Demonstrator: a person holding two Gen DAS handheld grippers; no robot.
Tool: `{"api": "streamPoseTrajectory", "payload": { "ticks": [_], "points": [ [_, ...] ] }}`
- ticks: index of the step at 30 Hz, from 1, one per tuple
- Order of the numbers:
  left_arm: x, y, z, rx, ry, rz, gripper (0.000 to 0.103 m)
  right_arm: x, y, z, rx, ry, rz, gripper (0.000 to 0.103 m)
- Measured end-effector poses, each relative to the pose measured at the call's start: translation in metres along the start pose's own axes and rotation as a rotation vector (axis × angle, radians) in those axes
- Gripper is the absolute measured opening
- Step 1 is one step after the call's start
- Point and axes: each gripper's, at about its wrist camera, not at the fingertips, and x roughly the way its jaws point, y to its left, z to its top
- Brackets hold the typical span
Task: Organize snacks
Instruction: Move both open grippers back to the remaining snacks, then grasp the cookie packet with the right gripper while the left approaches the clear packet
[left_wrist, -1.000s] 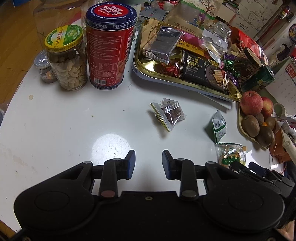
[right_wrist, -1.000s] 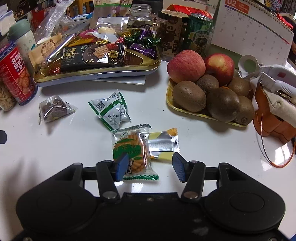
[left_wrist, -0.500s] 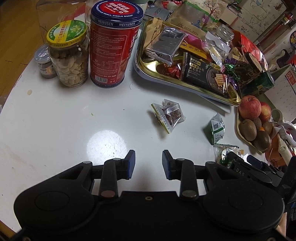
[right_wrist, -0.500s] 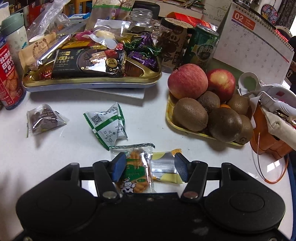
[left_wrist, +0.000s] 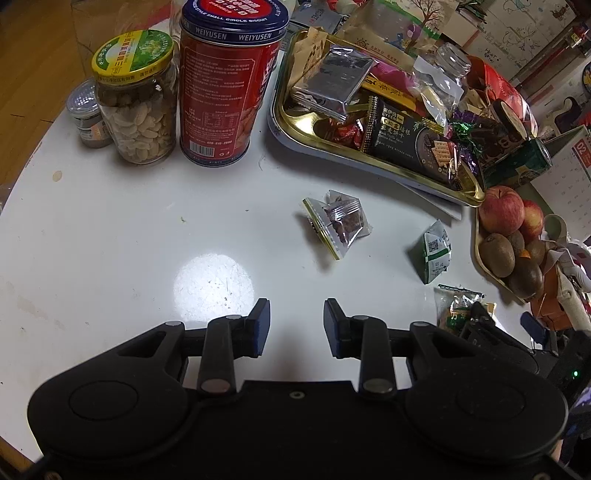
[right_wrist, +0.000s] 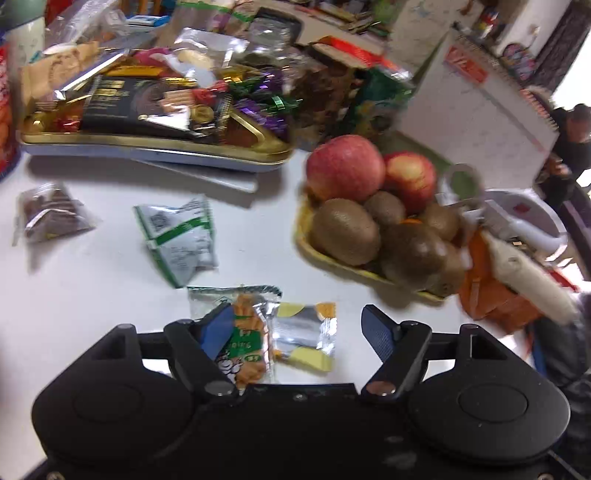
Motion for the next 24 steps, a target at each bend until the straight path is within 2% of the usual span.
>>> {"api": "streamPoseTrajectory", "payload": {
  "ticks": [3, 5, 10, 11, 12, 14, 15, 17, 19, 20, 21, 23, 24],
  "points": [
    [0.000, 0.001, 0.000, -0.005, -0.001, 0.002, 0.043, 0.006, 0.001, -0.007, -0.017, 0.025, 0.040, 0.078],
    [0.001, 0.001, -0.001, -0.006, 0.000, 0.004, 0.043, 0.007, -0.001, -0.007, -0.014, 0.022, 0.022, 0.084],
    [0.005, -0.001, -0.002, 0.009, 0.014, 0.011, 0.043, 0.010, -0.004, -0.011, -0.031, 0.001, 0.070, 0.083],
    [0.006, -0.001, -0.002, 0.010, 0.017, 0.012, 0.043, 0.010, -0.007, -0.013, -0.020, -0.013, 0.113, 0.075],
    [0.007, -0.001, -0.003, 0.011, 0.021, 0.014, 0.043, 0.010, -0.012, -0.014, 0.005, -0.013, 0.161, 0.060],
    [0.009, -0.001, -0.003, 0.013, 0.025, 0.017, 0.043, 0.011, -0.020, -0.015, 0.044, 0.013, 0.228, 0.046],
    [0.009, -0.001, -0.003, 0.015, 0.026, 0.021, 0.043, 0.011, -0.021, -0.015, 0.048, 0.022, 0.244, 0.040],
    [0.011, -0.001, -0.003, 0.015, 0.029, 0.028, 0.043, 0.009, -0.023, -0.017, 0.042, 0.029, 0.264, 0.037],
    [0.012, -0.002, -0.003, 0.015, 0.035, 0.025, 0.043, 0.009, -0.026, -0.019, 0.045, 0.045, 0.273, 0.037],
    [0.012, -0.003, -0.004, 0.020, 0.036, 0.023, 0.043, 0.009, -0.029, -0.020, 0.061, 0.064, 0.283, 0.041],
    [0.012, -0.004, -0.004, 0.025, 0.036, 0.022, 0.043, 0.008, -0.032, -0.020, 0.073, 0.087, 0.287, 0.051],
    [0.012, -0.006, -0.004, 0.036, 0.035, 0.026, 0.043, 0.007, -0.038, -0.026, 0.093, 0.128, 0.333, 0.063],
    [0.012, -0.007, -0.004, 0.038, 0.034, 0.026, 0.043, 0.006, -0.041, -0.029, 0.087, 0.134, 0.369, 0.064]
  ]
}}
